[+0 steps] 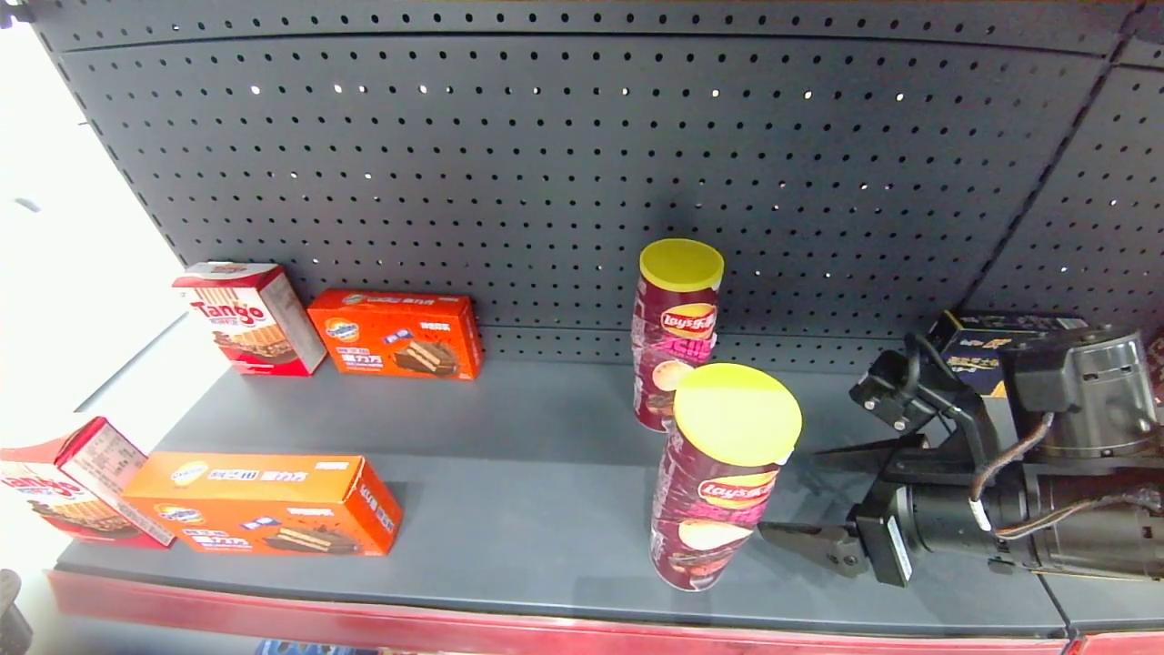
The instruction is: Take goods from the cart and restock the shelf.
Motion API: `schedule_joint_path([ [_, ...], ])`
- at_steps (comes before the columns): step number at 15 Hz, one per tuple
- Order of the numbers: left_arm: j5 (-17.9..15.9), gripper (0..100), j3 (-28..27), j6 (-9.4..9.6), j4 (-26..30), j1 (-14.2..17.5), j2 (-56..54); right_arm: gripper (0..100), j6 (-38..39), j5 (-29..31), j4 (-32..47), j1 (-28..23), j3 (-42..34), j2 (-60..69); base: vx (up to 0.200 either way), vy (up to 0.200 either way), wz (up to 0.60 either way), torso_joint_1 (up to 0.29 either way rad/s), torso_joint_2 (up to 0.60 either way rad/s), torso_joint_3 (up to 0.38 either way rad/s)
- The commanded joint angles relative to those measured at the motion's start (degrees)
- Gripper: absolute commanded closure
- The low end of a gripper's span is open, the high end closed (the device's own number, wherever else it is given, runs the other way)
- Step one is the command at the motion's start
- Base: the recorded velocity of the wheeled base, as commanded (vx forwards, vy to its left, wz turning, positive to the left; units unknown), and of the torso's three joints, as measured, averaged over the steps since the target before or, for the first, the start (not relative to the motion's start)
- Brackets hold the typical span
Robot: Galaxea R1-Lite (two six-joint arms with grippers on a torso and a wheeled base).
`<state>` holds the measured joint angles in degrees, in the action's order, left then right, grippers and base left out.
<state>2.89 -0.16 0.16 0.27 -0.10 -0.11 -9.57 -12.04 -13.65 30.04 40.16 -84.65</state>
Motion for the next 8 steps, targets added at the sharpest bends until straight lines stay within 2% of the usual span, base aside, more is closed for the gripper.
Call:
schedule_joint_path([
  [1, 0.01, 0, 0.07, -0.07, 0.00, 0.01, 0.11, 0, -0.01, 0.09, -0.06, 0.90, 0.36, -1.48, 0.000, 0.000, 0.00, 0.000, 0.00, 0.000],
  [8, 0.01, 0, 0.07, -0.07, 0.00, 0.01, 0.11, 0, -0.01, 0.09, -0.06, 2.48, 0.27, -1.57, 0.000, 0.000, 0.00, 0.000, 0.00, 0.000],
])
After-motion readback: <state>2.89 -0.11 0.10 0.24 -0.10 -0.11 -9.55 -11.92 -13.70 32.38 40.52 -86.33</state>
